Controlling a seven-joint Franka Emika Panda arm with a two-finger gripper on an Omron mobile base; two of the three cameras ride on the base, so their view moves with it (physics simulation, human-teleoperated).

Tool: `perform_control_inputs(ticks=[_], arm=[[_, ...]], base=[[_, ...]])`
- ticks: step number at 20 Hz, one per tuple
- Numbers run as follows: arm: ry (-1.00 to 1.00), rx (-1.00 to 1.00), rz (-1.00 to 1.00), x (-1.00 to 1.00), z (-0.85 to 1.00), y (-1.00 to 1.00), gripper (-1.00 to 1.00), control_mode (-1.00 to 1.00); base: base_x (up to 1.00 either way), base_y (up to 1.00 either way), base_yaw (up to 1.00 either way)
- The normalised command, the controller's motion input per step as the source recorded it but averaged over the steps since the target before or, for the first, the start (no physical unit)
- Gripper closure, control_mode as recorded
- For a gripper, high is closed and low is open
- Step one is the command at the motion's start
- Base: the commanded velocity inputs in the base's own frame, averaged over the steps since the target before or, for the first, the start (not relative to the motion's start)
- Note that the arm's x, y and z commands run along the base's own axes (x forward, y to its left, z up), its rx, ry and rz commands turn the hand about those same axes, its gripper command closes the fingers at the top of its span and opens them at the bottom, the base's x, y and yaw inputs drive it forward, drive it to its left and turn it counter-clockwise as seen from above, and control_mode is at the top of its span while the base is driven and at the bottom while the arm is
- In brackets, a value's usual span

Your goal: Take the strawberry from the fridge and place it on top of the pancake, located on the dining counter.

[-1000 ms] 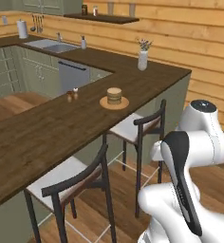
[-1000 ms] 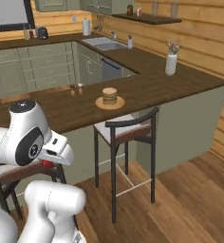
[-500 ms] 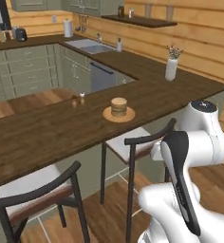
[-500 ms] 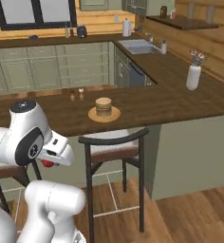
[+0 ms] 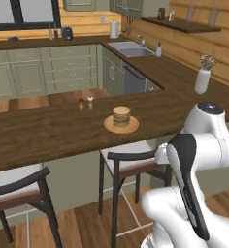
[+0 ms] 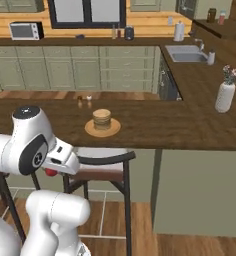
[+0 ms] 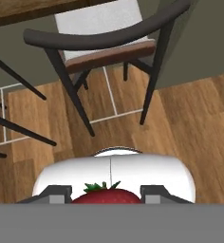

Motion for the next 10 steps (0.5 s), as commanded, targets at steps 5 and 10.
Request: perform_control_inputs(ticks=[5, 10], arm=[[0.0, 0.0, 0.0, 0.0, 0.0, 0.0, 1.0, 1.0], [0.0, 0.0, 0.0, 0.0, 0.0, 0.0, 1.0, 1.0]], base=[[0.64, -0.02, 0.12], [0.69, 0.01, 0.05]])
